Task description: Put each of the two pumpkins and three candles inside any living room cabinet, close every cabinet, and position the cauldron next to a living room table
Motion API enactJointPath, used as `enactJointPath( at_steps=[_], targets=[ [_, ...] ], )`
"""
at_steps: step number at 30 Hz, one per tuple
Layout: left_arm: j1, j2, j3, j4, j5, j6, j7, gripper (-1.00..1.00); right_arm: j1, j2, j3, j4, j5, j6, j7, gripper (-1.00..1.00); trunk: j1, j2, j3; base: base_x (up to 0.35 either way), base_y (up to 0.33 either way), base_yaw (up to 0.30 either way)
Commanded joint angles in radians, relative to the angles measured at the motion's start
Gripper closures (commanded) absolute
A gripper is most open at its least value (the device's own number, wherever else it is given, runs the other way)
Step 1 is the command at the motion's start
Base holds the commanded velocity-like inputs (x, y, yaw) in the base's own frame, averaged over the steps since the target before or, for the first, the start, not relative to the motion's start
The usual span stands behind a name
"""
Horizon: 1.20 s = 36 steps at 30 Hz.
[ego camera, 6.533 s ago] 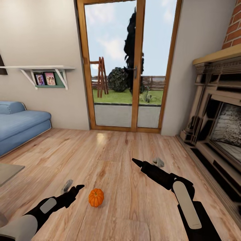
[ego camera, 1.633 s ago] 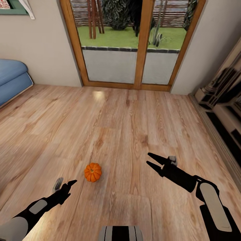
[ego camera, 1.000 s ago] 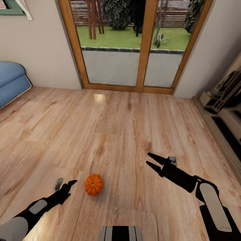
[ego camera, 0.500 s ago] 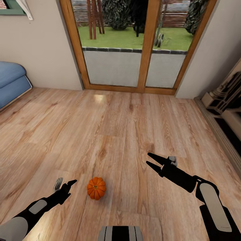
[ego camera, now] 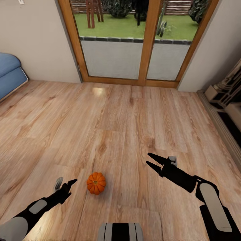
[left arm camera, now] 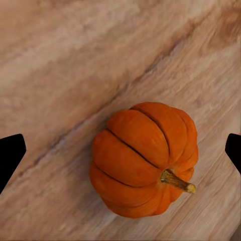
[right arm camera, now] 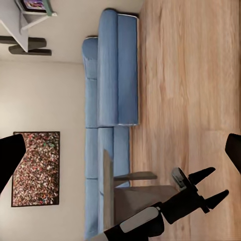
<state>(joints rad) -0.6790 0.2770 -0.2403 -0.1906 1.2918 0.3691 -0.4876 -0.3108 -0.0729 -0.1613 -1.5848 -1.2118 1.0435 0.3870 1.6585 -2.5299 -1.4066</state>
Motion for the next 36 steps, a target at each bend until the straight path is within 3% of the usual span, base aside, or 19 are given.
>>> enactJointPath(
  at_steps=[1, 36],
  targets=[
    [-0.001, 0.001, -0.007, 0.001, 0.011, 0.005, -0.014, -1.00, -0.001, 0.000, -0.001, 0.000, 0.009, 0.004, 0.011, -1.00, 0.000, -0.001, -0.005, 0.000, 0.000, 0.000],
    [-0.001, 0.000, -0.011, 0.000, -0.003, 0.057, -0.162, -1.00, -0.001, 0.001, -0.002, 0.000, 0.009, 0.004, 0.012, -1.00, 0.016, -0.009, -0.140, 0.000, 0.000, 0.000]
  ],
)
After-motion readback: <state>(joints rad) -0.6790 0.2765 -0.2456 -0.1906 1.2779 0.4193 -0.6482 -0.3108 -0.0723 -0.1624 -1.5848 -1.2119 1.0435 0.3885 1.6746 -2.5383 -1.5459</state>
